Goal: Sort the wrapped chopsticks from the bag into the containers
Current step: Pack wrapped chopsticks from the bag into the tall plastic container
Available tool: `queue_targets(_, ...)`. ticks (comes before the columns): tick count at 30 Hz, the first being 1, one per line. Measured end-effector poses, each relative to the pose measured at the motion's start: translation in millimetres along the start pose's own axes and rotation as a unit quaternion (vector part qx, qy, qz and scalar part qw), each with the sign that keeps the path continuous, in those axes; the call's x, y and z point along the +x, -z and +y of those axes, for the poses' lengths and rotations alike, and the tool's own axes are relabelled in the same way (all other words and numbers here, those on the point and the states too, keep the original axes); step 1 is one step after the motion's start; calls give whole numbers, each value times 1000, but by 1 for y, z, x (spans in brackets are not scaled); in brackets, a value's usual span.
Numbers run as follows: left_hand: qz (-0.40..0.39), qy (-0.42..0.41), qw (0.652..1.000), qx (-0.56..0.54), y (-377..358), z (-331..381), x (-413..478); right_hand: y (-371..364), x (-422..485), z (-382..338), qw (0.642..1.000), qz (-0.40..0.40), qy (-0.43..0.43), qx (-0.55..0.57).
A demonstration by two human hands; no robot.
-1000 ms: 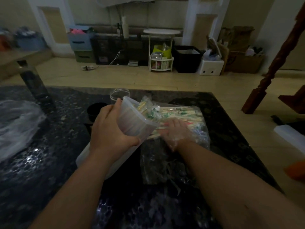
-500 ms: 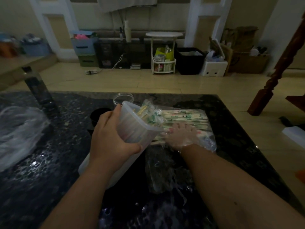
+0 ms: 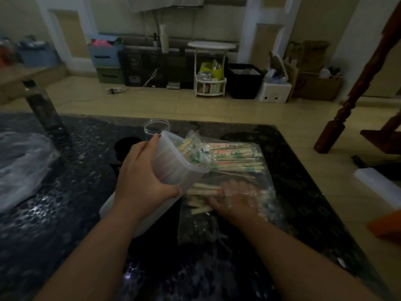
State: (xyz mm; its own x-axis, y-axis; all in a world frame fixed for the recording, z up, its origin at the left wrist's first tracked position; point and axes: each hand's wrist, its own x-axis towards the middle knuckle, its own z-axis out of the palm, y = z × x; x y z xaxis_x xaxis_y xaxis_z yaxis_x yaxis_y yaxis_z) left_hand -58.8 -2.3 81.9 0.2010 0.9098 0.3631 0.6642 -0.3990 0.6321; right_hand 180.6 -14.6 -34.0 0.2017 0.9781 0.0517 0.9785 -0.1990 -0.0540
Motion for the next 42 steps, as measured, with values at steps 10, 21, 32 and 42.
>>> queue_targets(10, -53, -24, 997, 55, 6, -5, -13, 2, -47, 9, 994, 81, 74, 19)
queue_targets(21, -62, -10, 997, 41, 1, -4, -12, 3, -57, 1, 997, -47, 35, 44)
queue_targets(32, -44, 3, 998, 34, 2, -5, -14, -2, -48, 0, 997, 36, 55, 35)
queue_targets(42, -59, -7, 998, 30, 2, -3, -16, -16, -51, 0, 995, 49, 60, -54)
